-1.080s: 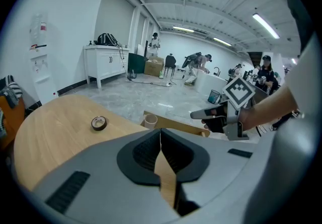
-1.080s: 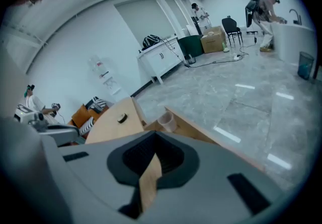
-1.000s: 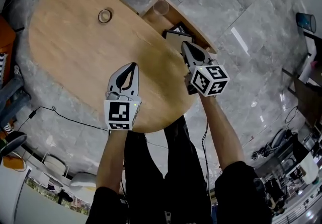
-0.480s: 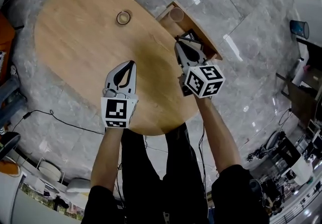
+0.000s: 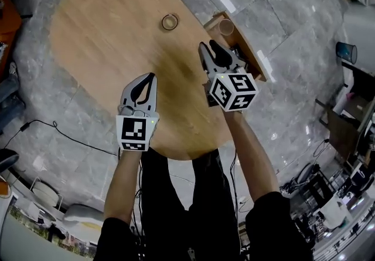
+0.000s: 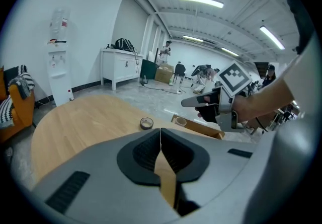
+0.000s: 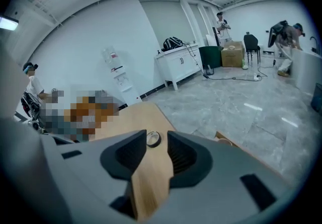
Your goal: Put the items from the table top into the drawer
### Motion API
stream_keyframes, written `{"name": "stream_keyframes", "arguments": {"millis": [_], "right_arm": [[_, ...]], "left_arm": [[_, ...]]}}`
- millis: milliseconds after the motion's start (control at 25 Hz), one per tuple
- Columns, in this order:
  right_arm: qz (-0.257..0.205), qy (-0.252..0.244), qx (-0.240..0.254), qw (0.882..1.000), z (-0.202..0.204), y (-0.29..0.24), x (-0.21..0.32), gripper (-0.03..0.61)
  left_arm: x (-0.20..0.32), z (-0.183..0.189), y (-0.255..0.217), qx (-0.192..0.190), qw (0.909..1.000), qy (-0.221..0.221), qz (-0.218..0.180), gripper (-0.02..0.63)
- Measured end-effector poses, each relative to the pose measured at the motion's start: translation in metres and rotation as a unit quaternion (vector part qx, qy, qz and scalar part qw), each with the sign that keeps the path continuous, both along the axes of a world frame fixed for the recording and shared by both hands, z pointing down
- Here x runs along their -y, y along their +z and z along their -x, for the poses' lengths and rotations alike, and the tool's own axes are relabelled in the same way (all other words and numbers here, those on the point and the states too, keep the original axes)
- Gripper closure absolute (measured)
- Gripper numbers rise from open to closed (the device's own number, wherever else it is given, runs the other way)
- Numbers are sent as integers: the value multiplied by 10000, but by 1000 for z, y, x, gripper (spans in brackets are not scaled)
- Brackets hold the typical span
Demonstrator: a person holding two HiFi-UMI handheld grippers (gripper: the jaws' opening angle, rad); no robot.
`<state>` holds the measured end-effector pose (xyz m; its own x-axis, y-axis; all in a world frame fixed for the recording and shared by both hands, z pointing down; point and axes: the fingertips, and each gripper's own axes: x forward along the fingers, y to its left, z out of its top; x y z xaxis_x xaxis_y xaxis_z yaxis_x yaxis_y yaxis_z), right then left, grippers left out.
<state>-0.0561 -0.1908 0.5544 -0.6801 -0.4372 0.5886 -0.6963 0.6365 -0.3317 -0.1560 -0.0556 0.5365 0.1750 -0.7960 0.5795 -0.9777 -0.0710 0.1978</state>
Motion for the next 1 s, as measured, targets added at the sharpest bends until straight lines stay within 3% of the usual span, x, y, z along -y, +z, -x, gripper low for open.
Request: {"name": "stream_keyframes", "arguments": {"millis": [280, 560, 800, 1000], "right_arm": [[-344, -127, -362, 9987, 43, 7, 25, 451], [-239, -607, -861, 9942, 79, 39, 34, 425], [-377, -865, -1285, 9872, 90, 62, 44, 425], [-140, -1106, -1708, 9790, 94, 93, 46, 425]], "left_arm": [[-9, 18, 0, 204, 9998, 80, 10, 598], [-21, 21, 3, 90, 9999, -6, 84, 600], [-29, 26, 13, 58, 9998, -82, 196, 598], [-40, 28, 17, -2, 9994, -169, 308, 598]]}}
